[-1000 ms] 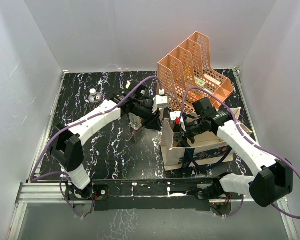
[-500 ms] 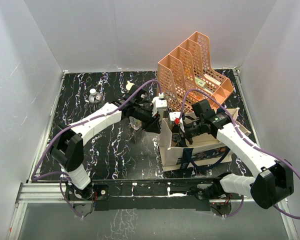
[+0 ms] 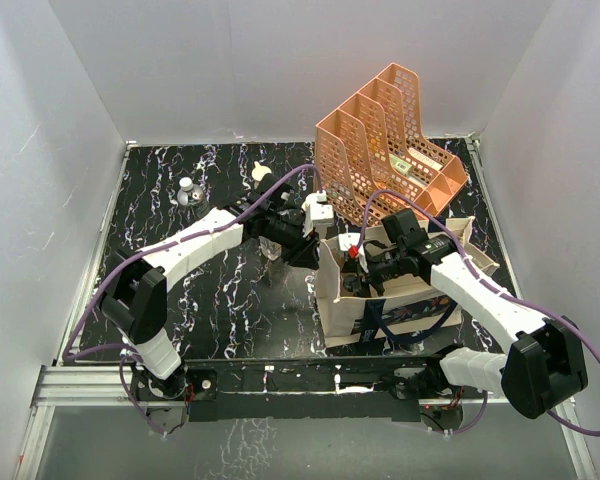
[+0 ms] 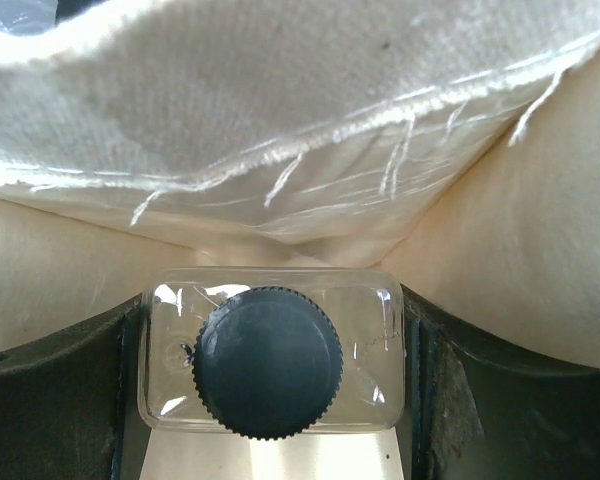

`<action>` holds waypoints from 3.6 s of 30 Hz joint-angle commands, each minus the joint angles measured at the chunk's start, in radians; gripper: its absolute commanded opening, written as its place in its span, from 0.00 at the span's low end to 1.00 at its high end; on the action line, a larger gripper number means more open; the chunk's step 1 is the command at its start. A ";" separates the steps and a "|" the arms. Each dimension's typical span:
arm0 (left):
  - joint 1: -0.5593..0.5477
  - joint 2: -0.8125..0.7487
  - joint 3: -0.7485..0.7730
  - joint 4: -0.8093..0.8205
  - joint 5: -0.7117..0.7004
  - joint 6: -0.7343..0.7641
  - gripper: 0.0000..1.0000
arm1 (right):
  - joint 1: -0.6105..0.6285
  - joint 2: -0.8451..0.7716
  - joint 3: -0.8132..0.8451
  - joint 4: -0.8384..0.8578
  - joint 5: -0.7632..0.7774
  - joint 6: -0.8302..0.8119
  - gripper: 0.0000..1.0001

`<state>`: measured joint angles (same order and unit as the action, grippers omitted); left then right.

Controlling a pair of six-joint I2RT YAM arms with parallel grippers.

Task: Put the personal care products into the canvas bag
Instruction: Place the care product in the canvas bag, then pick up the care product from the center of the board.

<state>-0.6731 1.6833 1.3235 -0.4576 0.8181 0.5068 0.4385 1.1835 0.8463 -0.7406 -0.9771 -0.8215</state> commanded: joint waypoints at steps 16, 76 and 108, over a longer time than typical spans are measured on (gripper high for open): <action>0.003 -0.117 0.042 -0.136 -0.026 0.142 0.29 | 0.040 -0.026 0.004 0.057 0.035 -0.022 0.59; 0.497 -0.432 0.098 -0.048 -0.453 -0.193 0.97 | 0.110 0.407 0.841 0.102 0.654 0.425 0.98; 0.546 -0.472 0.004 -0.038 -0.215 -0.154 0.97 | 0.089 0.736 0.917 0.103 0.746 0.475 1.00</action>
<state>-0.1360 1.2530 1.3388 -0.5018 0.5449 0.3405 0.5510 1.9129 1.7519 -0.6792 -0.1921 -0.3626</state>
